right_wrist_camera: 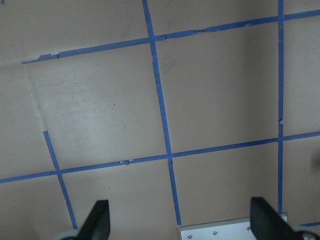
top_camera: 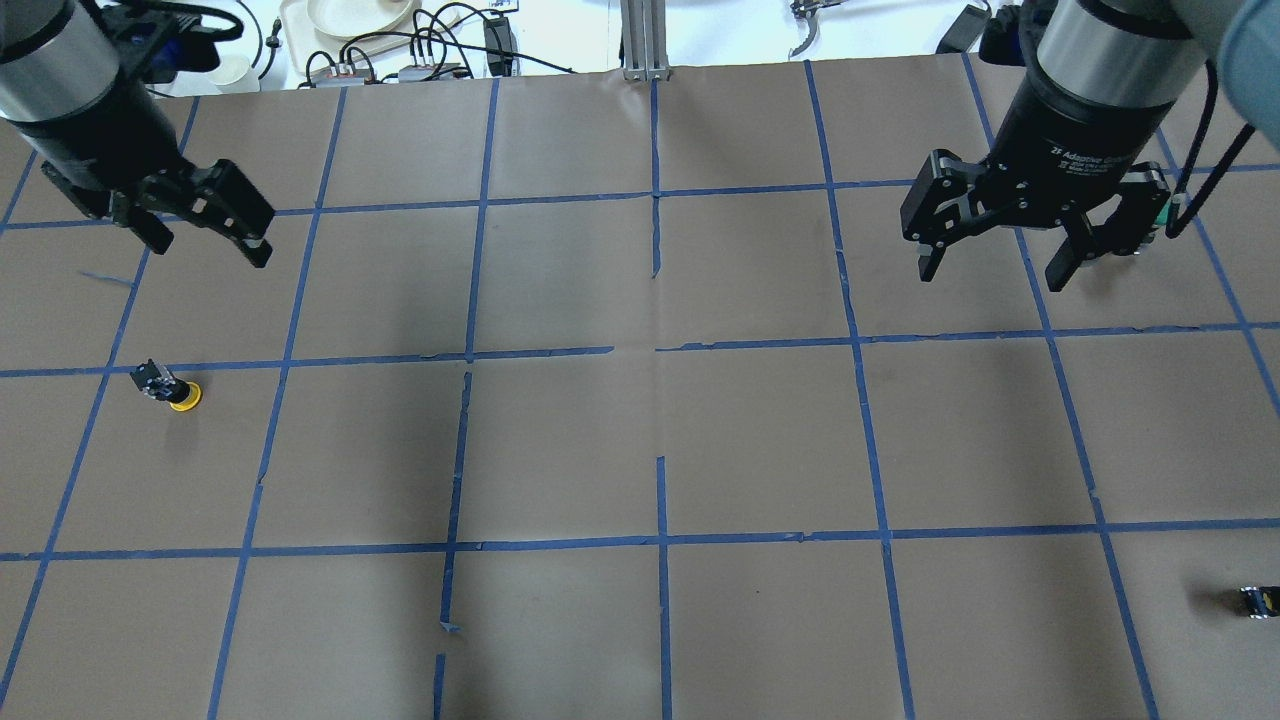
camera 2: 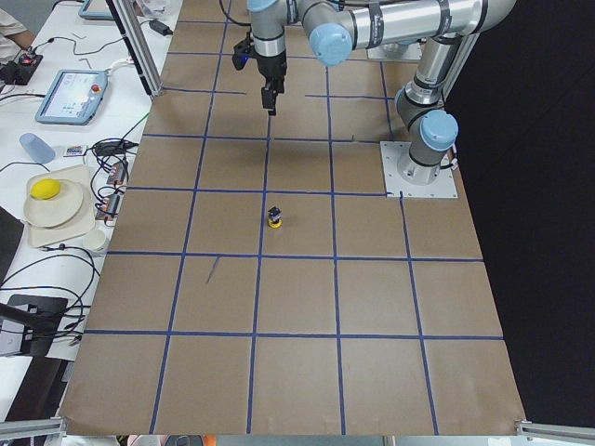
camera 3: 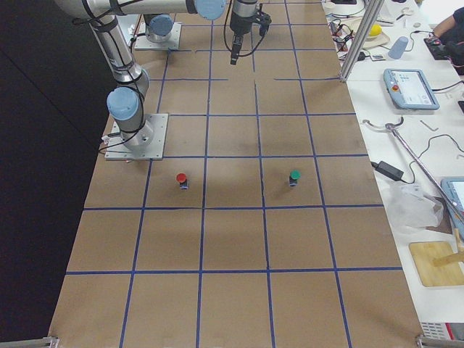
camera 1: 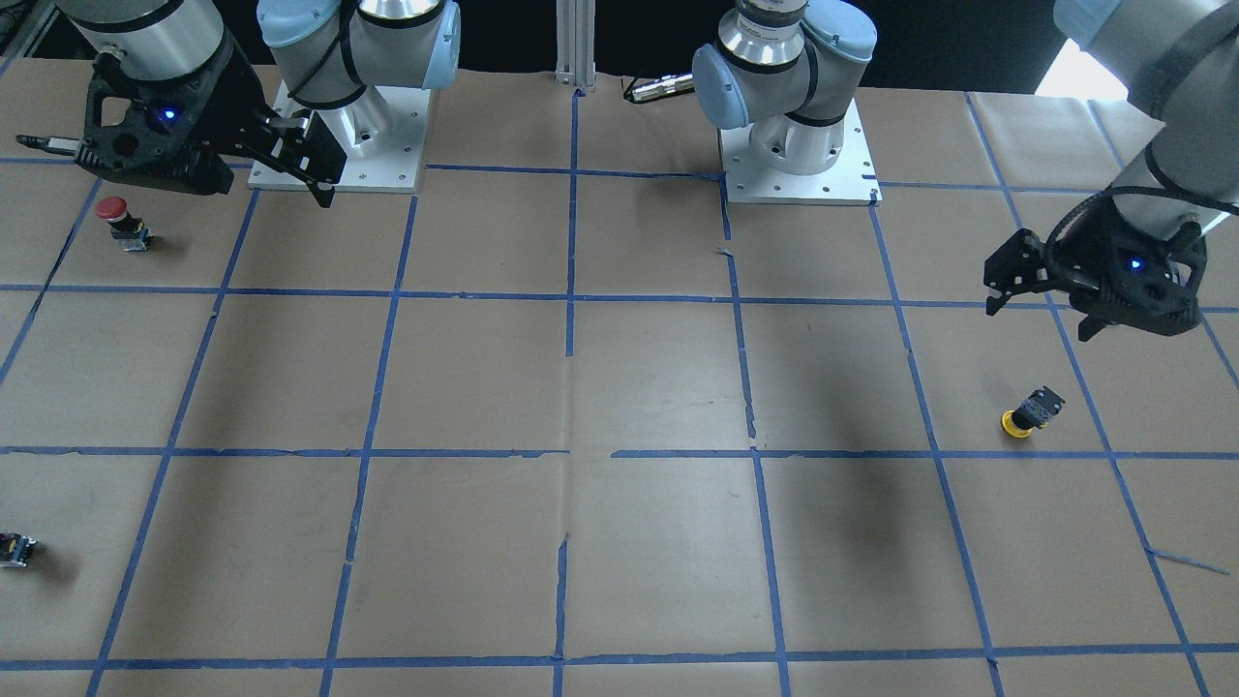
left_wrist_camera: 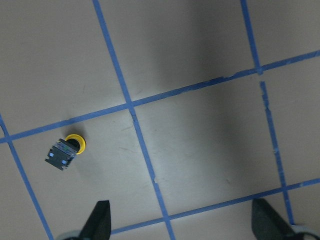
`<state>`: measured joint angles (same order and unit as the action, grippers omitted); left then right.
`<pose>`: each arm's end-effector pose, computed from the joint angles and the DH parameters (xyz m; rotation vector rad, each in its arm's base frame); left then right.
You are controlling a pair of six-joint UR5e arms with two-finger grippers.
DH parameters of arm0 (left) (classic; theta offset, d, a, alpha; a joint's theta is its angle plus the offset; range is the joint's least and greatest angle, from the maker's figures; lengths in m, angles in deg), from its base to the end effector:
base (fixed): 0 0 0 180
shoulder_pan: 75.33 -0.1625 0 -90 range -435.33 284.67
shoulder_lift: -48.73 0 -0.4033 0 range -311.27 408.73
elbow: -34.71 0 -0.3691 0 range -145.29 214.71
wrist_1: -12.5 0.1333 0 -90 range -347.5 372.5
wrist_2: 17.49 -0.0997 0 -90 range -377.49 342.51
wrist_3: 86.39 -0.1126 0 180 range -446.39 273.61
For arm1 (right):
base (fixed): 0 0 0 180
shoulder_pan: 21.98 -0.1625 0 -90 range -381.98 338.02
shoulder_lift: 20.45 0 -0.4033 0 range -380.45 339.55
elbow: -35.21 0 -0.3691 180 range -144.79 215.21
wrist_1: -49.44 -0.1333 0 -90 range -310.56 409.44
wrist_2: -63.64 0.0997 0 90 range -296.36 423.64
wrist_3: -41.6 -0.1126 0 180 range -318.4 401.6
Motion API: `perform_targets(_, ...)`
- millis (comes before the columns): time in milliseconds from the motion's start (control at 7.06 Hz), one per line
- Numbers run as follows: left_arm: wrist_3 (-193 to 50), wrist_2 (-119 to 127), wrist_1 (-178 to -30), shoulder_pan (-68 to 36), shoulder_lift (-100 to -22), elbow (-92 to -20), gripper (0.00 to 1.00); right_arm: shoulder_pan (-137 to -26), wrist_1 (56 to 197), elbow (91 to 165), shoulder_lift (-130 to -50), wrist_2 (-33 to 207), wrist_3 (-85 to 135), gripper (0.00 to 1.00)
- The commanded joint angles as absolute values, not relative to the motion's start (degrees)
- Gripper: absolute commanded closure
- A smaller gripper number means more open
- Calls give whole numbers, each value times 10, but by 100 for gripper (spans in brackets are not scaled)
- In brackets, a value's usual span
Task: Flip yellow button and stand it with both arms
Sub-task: 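Lower the left gripper onto the yellow-capped button lying on the table, then close the left gripper on the button body behind the yellow cap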
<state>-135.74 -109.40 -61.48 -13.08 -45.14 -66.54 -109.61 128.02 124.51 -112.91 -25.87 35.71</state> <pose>0.1112 -0.4895 0.3576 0.5816 3.0508 0.0132 0.1162 -0.4389 0.4600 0.2263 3.1211 0.2263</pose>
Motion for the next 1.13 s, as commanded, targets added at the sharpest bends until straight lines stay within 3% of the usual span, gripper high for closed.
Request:
perform_targets(0,-1522,-1087,-469,-214,-513,-728,0,-1096,1280,1245,-1129,-259,356,0)
perform_targets(283,-1617,-1088,-408,-224,-585,-739,0,-1096,1280,1245,-1129,-259,356,0)
perform_targets(566,-1646,-1060,-405,-235,-605,-740,0,-1096,1280,1246,-1130,-259,357,0)
perform_targets(708,-1655,-1062,-405,-235,-609,-741,10,-1096,1280,1246,-1129,-259,356,0)
perform_targets(991,-1693,-1068,-406,-235,-608,-740,75,-1096,1280,1246,-1129,-259,356,0)
